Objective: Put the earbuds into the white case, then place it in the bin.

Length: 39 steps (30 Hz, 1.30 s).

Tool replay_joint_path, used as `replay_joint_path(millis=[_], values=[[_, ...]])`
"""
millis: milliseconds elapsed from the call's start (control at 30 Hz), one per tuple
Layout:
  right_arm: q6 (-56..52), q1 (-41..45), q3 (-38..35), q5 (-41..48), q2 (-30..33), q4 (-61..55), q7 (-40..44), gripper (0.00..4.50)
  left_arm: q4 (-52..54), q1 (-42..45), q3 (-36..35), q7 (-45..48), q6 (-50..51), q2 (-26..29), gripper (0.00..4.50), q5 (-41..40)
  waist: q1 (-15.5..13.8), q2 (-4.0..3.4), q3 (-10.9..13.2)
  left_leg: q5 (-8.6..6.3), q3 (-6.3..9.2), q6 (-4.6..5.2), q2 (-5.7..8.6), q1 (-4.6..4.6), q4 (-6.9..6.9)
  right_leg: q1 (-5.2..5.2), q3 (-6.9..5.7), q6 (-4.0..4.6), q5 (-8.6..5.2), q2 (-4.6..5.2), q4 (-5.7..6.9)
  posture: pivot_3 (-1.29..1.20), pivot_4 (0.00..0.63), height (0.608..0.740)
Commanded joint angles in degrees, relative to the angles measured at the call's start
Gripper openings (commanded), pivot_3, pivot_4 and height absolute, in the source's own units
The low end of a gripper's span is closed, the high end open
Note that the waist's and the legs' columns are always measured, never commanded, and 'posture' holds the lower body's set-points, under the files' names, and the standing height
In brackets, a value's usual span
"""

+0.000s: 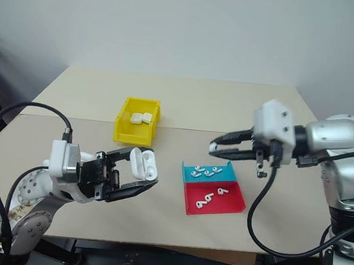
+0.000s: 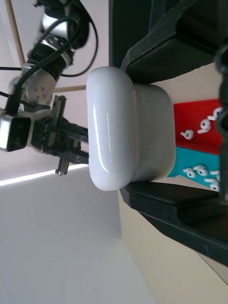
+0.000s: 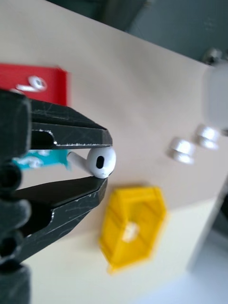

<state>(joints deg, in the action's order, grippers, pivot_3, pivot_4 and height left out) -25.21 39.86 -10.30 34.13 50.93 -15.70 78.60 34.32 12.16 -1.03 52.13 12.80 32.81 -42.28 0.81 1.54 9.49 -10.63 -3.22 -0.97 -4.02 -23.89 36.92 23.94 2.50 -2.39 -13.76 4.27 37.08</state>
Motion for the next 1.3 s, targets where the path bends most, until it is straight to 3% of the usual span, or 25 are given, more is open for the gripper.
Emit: replay_joint_path(millis=[33, 333, 600, 1300], values=[[1.2, -0.5, -6.2, 8.7, -3.1, -3.0, -1.8, 0.92, 2.0, 3.4, -0.1, 0.3, 2.8, 1.0, 2.78, -3.3, 0.0, 0.00, 0.0, 0.00, 0.01, 0.00, 0.00, 0.00, 0.00, -0.01, -0.01, 0.00, 0.00, 0.00, -0.02, 0.00, 0.150, 0.740], [4.6, 4.7, 1.5, 10.1, -13.5, -1.7, -3.6, 0.92, 0.4, 7.6, 0.5, 1.8, 4.1, 0.1, 2.78, -3.5, 0.2, -0.01, 0.0, 0.01, 0.02, 0.01, -0.01, 0.03, 0.00, 0.00, 0.02, -0.02, 0.02, -0.05, 0.00, 0.00, 0.150, 0.740], [6.0, 7.0, 6.4, 10.9, -17.9, -0.1, -1.5, 0.92, -0.2, 7.6, 0.8, 2.4, 4.0, -0.7, 2.78, -2.6, -0.1, -0.01, 0.0, 0.01, 0.02, 0.01, -0.01, -0.04, 0.00, 0.01, 0.00, -0.01, 0.03, -0.04, -0.02, 0.00, 0.150, 0.740], [13.5, 7.5, 12.7, 3.8, -23.2, 5.8, 3.2, 0.92, -0.5, 7.4, 0.6, 3.2, 3.9, -1.2, 2.78, -1.4, 0.0, -0.01, 0.0, 0.01, 0.02, 0.01, -0.02, -0.06, -0.01, 0.06, -0.01, 0.00, 0.03, -0.05, -0.01, 0.00, 0.150, 0.740]])
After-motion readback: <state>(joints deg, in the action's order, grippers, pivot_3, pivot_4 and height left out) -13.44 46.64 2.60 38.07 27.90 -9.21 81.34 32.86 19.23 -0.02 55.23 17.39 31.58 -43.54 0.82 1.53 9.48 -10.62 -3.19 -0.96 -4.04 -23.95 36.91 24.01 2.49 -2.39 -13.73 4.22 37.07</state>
